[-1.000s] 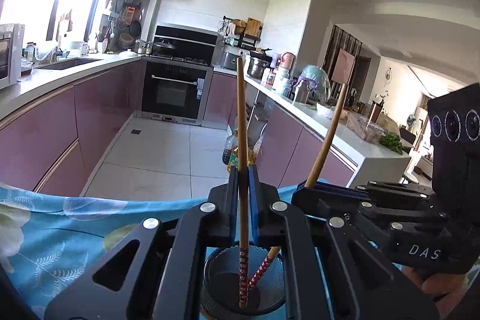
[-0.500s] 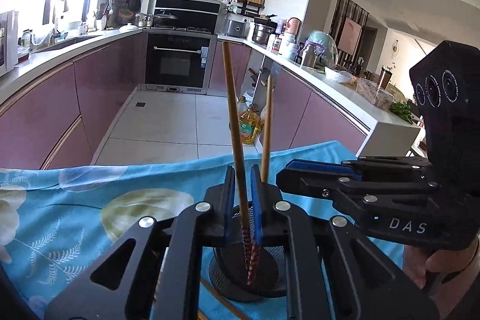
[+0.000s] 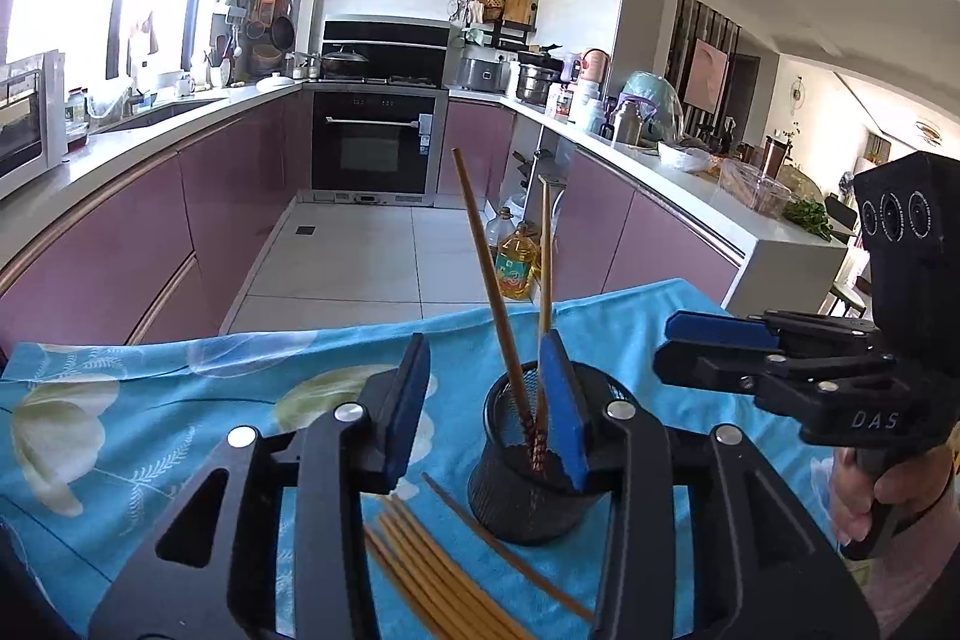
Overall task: Organize utensils
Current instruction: 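Withdraw both tools from the cup back to the chopstick row, then grasp one chopstick with the left tool while the right tool grasps another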
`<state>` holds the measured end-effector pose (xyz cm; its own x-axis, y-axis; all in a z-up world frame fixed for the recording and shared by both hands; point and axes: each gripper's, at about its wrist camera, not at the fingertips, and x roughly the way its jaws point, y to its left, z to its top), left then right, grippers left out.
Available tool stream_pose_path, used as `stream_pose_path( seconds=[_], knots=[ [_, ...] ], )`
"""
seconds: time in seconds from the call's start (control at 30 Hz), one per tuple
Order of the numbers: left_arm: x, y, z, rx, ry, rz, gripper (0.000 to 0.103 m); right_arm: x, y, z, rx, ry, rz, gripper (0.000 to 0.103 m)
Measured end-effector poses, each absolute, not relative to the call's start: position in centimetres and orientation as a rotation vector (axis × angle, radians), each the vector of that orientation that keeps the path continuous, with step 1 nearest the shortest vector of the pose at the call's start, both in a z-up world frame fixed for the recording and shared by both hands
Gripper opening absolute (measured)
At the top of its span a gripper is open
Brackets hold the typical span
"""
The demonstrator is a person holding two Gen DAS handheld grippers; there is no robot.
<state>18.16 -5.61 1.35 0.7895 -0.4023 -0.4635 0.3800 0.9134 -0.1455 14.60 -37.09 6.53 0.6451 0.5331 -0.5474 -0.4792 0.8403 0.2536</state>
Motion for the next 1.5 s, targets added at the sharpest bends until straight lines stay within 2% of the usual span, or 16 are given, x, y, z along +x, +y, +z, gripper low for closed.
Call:
stream_pose_path(
  seconds=[0.17, 0.37, 0.57, 0.73, 0.9, 1.07, 1.2, 1.3, 1.5],
  knots=[
    [15.3, -2.1, 0.2, -0.046, 0.566, -0.379, 0.043, 11.6, -36.5, 4.7, 0.042, 0.697, 0.628, 0.042],
    [12.9, 1.1, -4.9, -0.017, 0.728, -0.320, 0.044, 10.8, -34.3, -0.6, -0.025, 0.859, 0.619, 0.042],
    [11.8, 2.6, -9.3, -0.039, 0.854, -0.319, 0.044, 11.1, -33.1, -3.7, -0.013, 0.957, 0.601, 0.039],
    [11.0, 2.0, -10.0, -0.054, 0.884, -0.343, 0.044, 10.7, -32.4, -4.5, -0.015, 0.973, 0.586, 0.036],
    [10.9, 1.2, -10.4, -0.058, 0.913, -0.357, 0.038, 10.2, -31.7, -4.9, -0.038, 0.977, 0.564, 0.033],
    [10.7, 0.9, -10.6, -0.055, 0.915, -0.360, 0.035, 9.8, -31.2, -5.2, -0.031, 0.977, 0.548, 0.021],
    [10.7, 0.7, -10.6, -0.046, 0.920, -0.356, 0.022, 9.7, -31.2, -5.4, 0.002, 0.992, 0.546, 0.009],
    [10.7, 0.7, -10.8, -0.059, 0.928, -0.373, 0.012, 9.2, -31.3, -5.5, 0.021, 0.993, 0.546, 0.008],
    [10.7, 0.6, -10.8, -0.062, 0.930, -0.368, 0.011, 8.1, -30.7, -5.4, 0.013, 1.010, 0.580, 0.008]
  ],
)
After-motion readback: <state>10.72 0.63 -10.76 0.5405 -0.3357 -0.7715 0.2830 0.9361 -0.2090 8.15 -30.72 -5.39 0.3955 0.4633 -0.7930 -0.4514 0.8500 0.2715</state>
